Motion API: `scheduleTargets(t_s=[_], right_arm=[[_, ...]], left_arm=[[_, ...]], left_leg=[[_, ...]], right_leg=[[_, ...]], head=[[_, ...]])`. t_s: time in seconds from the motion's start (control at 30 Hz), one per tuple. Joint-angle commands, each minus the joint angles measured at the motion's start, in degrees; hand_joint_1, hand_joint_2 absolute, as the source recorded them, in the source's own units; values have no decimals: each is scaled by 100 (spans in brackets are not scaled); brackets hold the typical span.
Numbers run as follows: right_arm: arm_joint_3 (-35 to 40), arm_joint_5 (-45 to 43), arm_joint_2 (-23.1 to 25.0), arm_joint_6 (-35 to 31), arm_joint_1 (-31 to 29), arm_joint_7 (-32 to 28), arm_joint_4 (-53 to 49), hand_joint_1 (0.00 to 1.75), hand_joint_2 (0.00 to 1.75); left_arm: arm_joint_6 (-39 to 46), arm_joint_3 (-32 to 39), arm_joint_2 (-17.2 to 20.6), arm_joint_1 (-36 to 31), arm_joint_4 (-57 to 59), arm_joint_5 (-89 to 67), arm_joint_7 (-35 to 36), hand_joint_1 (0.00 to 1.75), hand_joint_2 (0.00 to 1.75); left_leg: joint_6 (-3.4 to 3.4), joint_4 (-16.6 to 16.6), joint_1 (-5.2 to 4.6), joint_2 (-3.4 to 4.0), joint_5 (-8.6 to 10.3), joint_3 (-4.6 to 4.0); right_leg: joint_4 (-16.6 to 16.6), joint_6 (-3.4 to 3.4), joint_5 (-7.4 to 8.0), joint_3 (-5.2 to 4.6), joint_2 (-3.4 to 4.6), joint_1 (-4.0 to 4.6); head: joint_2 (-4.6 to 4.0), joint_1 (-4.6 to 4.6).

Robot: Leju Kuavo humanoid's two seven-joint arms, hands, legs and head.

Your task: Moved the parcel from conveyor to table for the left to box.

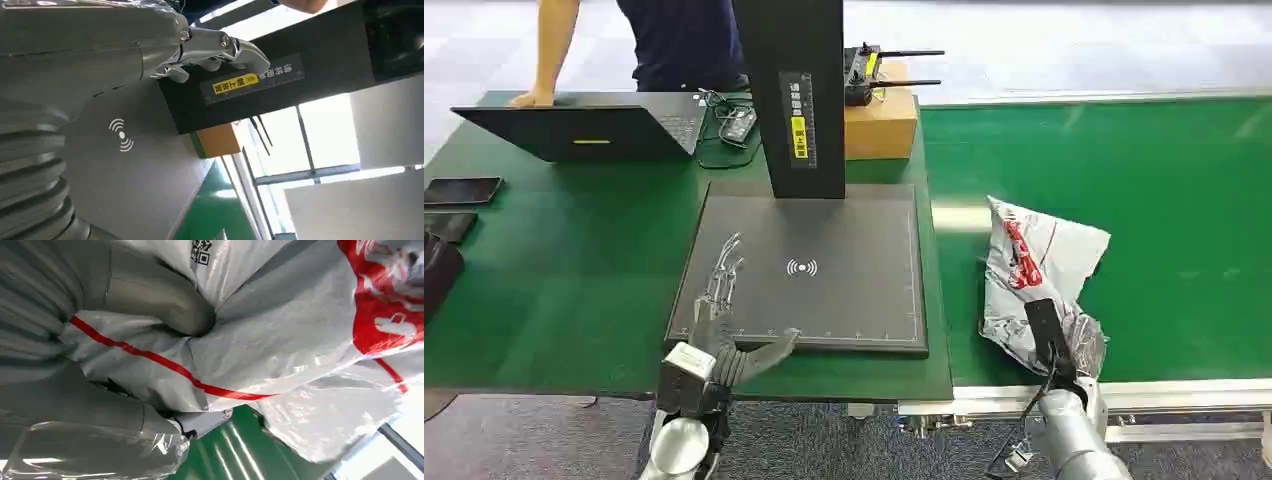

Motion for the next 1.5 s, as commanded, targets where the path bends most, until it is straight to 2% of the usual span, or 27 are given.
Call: scheduleTargets(t_s=[0.03, 0.6, 0.7, 0.9, 1.03, 1.07, 1.1, 1.2, 1.4, 1.5], right_arm=[[116, -409, 445, 50, 293, -162, -1117, 175, 175], [120, -411, 436, 54, 301, -158, -1116, 175, 175], [377, -913, 679, 12, 548, -496, -1832, 175, 175], [1470, -1584, 1078, 12, 1259, -620, -3750, 175, 175], [2337, -1620, 1059, -19, 1553, -581, -4544, 175, 175], [3031, -1327, 1019, 378, 1692, -927, -4839, 175, 175], [3566, -982, 1112, 287, 1779, -657, -5047, 175, 175], [4608, -855, 942, 52, 1613, -282, -4906, 175, 175], [4965, -1123, 914, 46, 724, -245, -3612, 175, 175], [5117, -1188, 959, 98, 296, -336, -2869, 175, 175]], left_arm=[[8, -14, 16, 34, 129, -16, 16, 0, 175], [11, -15, 14, 35, 131, -16, 15, 0, 175], [27, -20, 15, 3, 198, -21, -11, 0, 175], [124, -29, 24, 1, 191, -58, -32, 0, 175], [107, -62, 36, -18, 206, -81, -9, 0, 175], [91, -64, 16, -58, 266, -79, -10, 0, 175], [68, -73, 1, -114, 337, -76, -22, 0, 175], [71, -70, -5, -153, 382, -56, -60, 0, 175], [131, -106, 26, -166, 461, 7, -111, 0, 175], [169, -158, 33, -256, 643, 78, -201, 0, 175]], left_leg=[[-11, -4, 0, 7, -1, 4], [-15, -9, 0, 3, 0, 7], [-25, -16, 4, 4, 1, 16], [-18, -6, 2, 10, -3, 3], [-15, -5, 0, 9, -2, -3], [-10, -4, -1, 6, -1, -7], [-26, -9, 4, 9, -4, 6], [-29, -9, 6, 35, -6, 6], [-16, -7, 4, 12, 4, 0], [-20, -9, 6, 23, 6, 1]], right_leg=[[-1, 5, 0, 0, 11, -2], [-4, 7, 0, 4, 8, -4], [-14, 11, 2, 13, 12, -2], [0, 3, -2, -4, 16, -1], [4, 2, -3, -11, 13, -2], [4, 0, -3, -12, 9, -2], [-1, 7, -4, -1, 18, 0], [-1, 6, 1, -6, 43, 2], [0, 2, 1, -7, 15, 3], [-4, 4, 6, -4, 27, 5]], head=[[0, 2], [0, 2], [0, 2], [0, 2], [0, 0], [0, 2], [0, 0], [0, 4], [0, 0], [0, 0]])
